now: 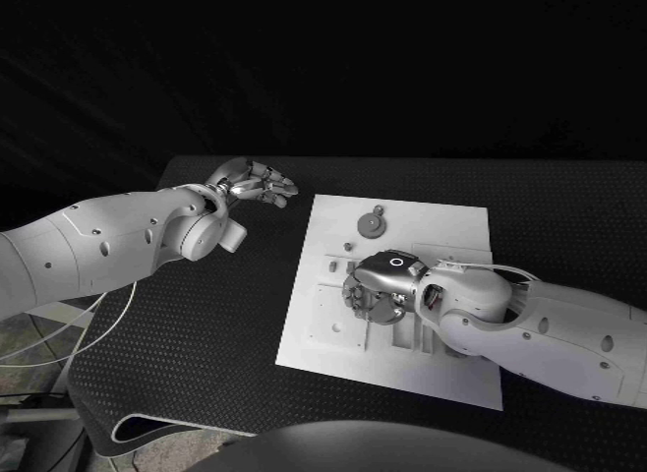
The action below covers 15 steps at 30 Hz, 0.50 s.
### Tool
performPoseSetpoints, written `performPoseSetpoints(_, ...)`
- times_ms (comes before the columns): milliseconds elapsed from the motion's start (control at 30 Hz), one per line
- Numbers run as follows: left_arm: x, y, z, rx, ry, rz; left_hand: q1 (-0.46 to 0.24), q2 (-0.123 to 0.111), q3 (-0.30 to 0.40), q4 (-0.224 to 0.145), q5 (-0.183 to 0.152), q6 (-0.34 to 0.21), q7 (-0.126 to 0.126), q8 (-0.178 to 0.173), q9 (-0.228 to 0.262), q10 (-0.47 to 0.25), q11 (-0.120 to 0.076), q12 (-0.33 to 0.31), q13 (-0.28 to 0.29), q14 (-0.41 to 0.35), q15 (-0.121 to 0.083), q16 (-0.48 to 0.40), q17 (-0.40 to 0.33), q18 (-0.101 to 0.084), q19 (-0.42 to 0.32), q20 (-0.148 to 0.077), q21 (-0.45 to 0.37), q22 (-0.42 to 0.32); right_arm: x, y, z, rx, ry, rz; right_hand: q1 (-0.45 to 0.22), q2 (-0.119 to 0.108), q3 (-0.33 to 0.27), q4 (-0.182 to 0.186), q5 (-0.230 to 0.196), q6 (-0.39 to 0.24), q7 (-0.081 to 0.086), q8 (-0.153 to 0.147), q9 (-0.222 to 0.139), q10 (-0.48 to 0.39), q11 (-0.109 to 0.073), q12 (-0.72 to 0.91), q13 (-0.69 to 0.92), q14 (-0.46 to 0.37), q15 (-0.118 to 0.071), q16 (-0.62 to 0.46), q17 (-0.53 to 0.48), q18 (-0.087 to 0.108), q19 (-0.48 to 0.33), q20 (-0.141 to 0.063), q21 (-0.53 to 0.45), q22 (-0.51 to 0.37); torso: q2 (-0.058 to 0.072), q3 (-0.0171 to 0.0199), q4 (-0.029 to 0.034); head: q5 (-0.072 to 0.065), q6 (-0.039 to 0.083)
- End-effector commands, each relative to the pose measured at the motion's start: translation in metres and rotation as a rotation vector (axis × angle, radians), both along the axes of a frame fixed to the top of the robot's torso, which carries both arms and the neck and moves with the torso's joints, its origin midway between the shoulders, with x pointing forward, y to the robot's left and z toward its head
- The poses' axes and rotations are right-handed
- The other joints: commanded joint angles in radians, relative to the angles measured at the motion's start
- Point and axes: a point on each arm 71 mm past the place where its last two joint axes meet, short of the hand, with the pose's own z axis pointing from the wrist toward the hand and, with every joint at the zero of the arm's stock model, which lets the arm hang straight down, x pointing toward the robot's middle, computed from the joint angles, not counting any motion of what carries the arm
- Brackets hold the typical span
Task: Assemble the parts on the task board
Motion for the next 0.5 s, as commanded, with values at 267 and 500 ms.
performPoseSetpoints(267, 0.0008, 0.0003, 0.0024, -0.005, -0.010, 0.004, 0.002, 0.007, 0.000, 0.000, -0.004, -0.006, 0.001, 0.007, -0.002, -0.004, -0.002, 0.004, -0.001, 0.005, 0.001, -0.008, 0.002, 0.011, 0.002, 0.004, 0.004, -0.002, -0.0004, -0.0062, -0.0021, 0.034, 0.021, -0.013, -0.058, -0.067, -0.019, 0.004, 0.005, -0.105, 0.049, -0.063, -0.031, -0.090, 0.038, -0.053, -0.030, -0.008, 0.039, -0.005, -0.005, 0.031, -0.005, 0.011, -0.004, 0.018, -0.001, 0.0025, -0.0004, -0.002, 0.000)
performPoseSetpoints(500, 0.0012, 0.0009, 0.0023, -0.004, -0.011, 0.006, 0.002, 0.006, 0.000, 0.000, -0.004, -0.006, 0.001, 0.007, -0.002, -0.004, -0.002, 0.004, -0.002, 0.005, 0.001, -0.008, 0.002, 0.011, 0.002, 0.004, 0.004, -0.002, -0.0014, -0.0096, -0.0008, 0.042, 0.018, -0.017, -0.084, -0.093, -0.013, 0.006, 0.005, -0.122, 0.058, -0.072, -0.042, -0.129, 0.055, -0.060, -0.046, -0.017, 0.055, -0.004, -0.006, 0.031, -0.008, 0.014, -0.010, 0.016, -0.001, 0.0029, -0.0008, -0.004, 0.003)
